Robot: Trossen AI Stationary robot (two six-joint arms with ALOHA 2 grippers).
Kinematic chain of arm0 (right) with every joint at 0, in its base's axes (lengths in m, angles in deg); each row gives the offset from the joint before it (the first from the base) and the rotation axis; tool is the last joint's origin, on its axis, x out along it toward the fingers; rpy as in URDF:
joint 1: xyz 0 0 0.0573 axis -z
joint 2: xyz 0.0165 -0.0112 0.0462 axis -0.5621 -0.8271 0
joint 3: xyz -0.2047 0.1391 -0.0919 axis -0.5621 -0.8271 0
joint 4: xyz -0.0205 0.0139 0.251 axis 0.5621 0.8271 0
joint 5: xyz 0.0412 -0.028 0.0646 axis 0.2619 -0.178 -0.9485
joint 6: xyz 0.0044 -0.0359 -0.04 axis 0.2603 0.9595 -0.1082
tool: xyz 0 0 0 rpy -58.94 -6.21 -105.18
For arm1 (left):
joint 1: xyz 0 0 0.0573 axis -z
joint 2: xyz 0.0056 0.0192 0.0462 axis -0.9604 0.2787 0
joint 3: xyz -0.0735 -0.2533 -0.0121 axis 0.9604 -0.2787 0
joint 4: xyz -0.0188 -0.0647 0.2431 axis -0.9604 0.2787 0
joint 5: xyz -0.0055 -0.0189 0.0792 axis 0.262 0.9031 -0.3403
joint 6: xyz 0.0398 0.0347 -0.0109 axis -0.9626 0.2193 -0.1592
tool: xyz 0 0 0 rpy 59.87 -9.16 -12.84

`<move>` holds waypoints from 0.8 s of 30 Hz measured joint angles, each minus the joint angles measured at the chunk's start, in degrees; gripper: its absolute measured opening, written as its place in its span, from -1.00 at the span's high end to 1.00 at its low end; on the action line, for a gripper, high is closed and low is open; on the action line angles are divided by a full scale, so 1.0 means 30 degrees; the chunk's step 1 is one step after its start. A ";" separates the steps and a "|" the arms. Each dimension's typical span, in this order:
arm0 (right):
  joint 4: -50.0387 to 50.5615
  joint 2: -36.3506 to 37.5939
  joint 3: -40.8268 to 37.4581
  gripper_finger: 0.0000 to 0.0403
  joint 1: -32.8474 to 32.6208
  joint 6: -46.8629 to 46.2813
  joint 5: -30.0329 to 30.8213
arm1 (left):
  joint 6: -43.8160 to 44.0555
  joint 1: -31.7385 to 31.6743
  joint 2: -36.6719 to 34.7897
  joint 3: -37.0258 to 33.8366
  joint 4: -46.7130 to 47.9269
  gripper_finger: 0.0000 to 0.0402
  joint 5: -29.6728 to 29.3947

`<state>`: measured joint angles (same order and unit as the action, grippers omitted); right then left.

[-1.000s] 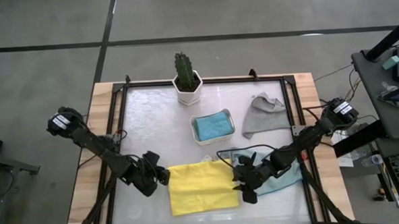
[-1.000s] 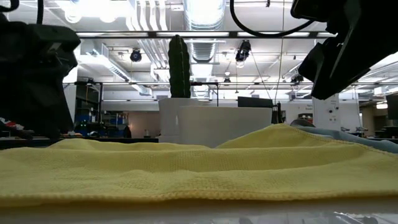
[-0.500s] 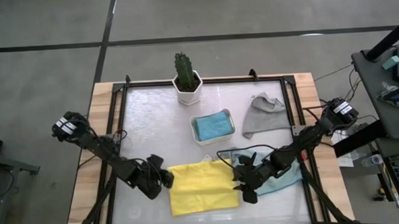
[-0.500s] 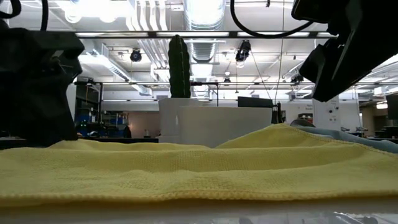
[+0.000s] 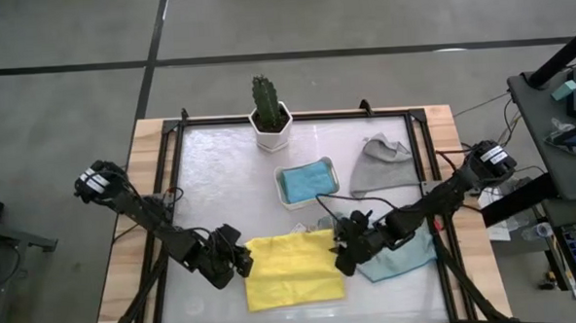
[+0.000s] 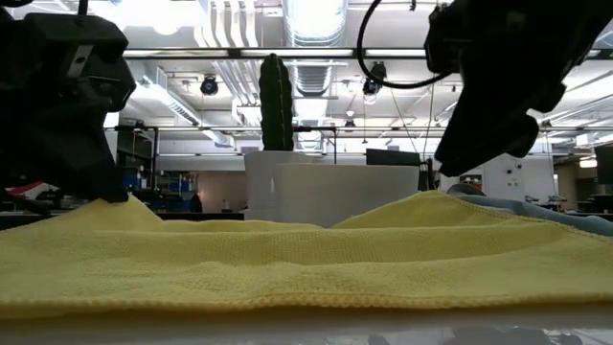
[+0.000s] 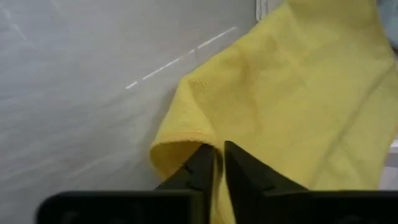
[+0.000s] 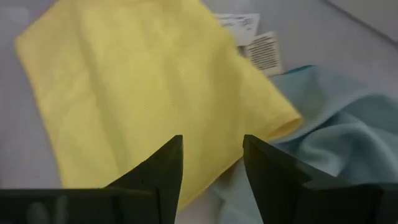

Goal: Fold microfiber towels
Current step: Fold the yellow towel

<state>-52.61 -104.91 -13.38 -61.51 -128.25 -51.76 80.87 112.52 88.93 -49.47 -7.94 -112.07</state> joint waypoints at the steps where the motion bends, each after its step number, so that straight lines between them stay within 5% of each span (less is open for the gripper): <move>1: 0.0018 0.0000 -0.0027 0.22 0.0169 -0.0044 0.0000 | -0.0029 0.0000 0.0000 0.0000 -0.0006 0.96 -0.0090; 24: -0.3610 -0.1909 -0.0764 0.33 0.1247 0.1018 -0.0083 | -0.3017 0.0000 -0.3121 -0.0013 0.0101 1.00 -0.1084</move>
<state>-63.44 -110.63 -15.67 -57.77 -125.20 -52.02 71.82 112.52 79.57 -49.51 -7.64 -115.32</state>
